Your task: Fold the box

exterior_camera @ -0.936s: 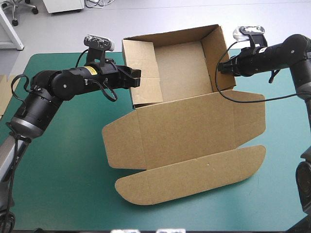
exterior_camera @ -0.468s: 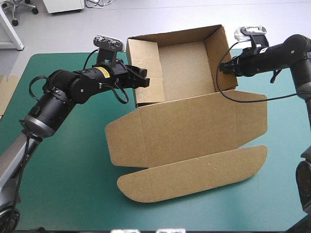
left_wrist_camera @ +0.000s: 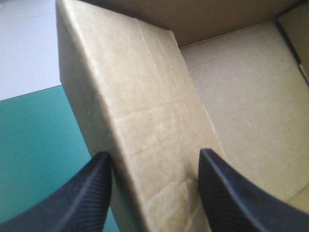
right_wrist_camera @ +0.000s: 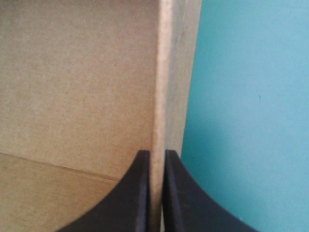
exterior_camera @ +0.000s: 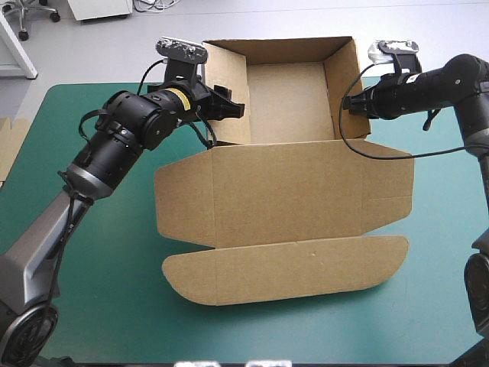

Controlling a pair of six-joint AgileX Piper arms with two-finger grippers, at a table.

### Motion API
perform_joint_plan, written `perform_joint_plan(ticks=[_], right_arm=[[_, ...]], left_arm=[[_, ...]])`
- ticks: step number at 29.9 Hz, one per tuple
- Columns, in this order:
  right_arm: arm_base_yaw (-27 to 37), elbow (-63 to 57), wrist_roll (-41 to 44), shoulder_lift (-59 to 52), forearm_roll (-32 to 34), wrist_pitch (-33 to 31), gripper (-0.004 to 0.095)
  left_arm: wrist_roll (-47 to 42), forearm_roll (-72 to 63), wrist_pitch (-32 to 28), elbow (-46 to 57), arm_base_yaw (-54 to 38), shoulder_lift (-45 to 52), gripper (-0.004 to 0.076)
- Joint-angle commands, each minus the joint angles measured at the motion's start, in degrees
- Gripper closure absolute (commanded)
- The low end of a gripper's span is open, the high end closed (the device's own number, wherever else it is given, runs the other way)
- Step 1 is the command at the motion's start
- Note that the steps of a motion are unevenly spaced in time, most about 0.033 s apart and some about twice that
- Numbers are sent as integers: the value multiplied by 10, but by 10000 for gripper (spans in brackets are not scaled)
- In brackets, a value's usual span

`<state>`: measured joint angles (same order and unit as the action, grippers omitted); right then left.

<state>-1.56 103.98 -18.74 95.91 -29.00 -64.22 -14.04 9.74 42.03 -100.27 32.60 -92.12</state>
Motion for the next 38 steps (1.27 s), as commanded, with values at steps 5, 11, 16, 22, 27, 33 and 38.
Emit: perform_joint_plan(ticks=[5,11,16,22,27,33,38], right_arm=[[-46,18,34,-27,2,20,922],[-88,18,52,-27,30,37,921],[-101,18,63,-27,31,41,921],[-137,18,82,-27,73,48,920],[-164,18,98,-27,95,64,920],[-186,18,115,-27,99,73,920],[-206,18,124,-27,117,78,920]], left_arm=[[-73,120,2,-42,23,-6,339],[-101,164,42,-42,23,-7,339],[-102,168,62,-42,23,-7,340],[-109,169,70,-42,23,-7,348],[-111,183,95,-42,23,-7,368],[-111,184,108,-42,23,-7,389],[-111,185,108,-42,23,-7,389]])
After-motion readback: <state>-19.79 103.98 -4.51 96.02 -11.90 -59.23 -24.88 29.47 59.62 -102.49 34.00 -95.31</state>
